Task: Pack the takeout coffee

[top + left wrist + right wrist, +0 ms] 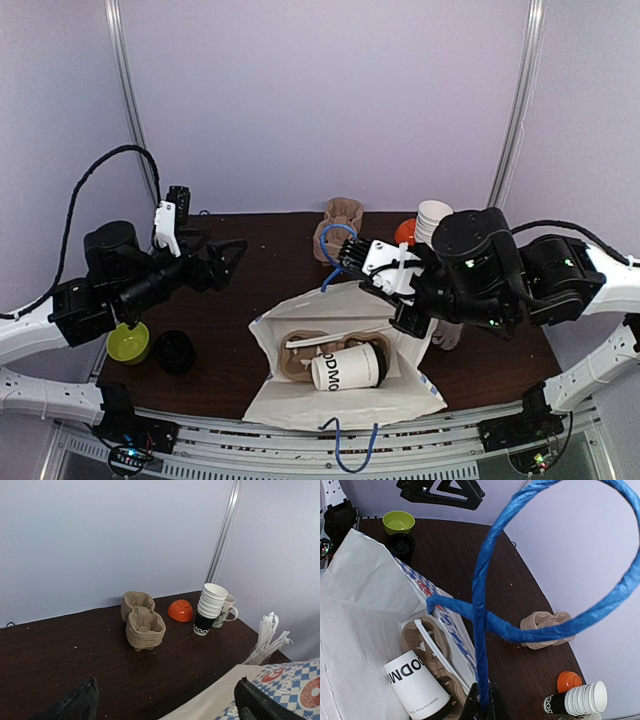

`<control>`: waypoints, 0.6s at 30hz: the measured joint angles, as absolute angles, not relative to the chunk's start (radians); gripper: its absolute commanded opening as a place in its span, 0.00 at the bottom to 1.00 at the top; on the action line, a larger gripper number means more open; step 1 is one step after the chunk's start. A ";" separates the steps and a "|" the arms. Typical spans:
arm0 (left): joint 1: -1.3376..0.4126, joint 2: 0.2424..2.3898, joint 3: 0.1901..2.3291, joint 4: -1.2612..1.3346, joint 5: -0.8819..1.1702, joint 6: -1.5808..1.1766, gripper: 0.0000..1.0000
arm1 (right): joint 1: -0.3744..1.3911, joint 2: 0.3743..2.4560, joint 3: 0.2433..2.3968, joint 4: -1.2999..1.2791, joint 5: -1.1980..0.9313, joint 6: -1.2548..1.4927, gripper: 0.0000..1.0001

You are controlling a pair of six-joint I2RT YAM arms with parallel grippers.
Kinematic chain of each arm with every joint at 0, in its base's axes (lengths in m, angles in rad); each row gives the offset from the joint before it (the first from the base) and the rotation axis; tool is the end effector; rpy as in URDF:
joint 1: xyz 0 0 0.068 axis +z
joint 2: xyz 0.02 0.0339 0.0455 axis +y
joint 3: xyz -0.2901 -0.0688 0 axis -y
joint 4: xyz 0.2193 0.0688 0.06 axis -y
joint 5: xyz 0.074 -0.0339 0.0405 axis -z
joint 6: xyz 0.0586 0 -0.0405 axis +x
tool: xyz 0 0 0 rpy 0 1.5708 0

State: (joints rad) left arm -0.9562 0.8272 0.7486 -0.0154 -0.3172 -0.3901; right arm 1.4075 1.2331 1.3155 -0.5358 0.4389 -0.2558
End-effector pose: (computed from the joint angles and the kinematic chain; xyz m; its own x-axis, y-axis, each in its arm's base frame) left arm 0.1165 -0.1333 0.3574 -0.2772 -0.2339 -0.9319 0.5317 0.7705 -0.3515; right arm 0.0655 0.2443 0.4094 0.1414 -0.5507 -0.8226 -0.8220 0.3977 -0.4075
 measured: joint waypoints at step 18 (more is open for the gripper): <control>-1.018 0.834 0.860 -0.316 0.109 -0.453 0.98 | 1.407 1.299 1.324 -0.464 0.601 -0.338 0.00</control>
State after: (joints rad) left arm -1.0176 0.8345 0.8604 -0.3161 0.1089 -0.4530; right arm 1.4075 1.2995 1.3239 -0.4637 0.6010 -0.3378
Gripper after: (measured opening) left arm 0.983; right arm 0.009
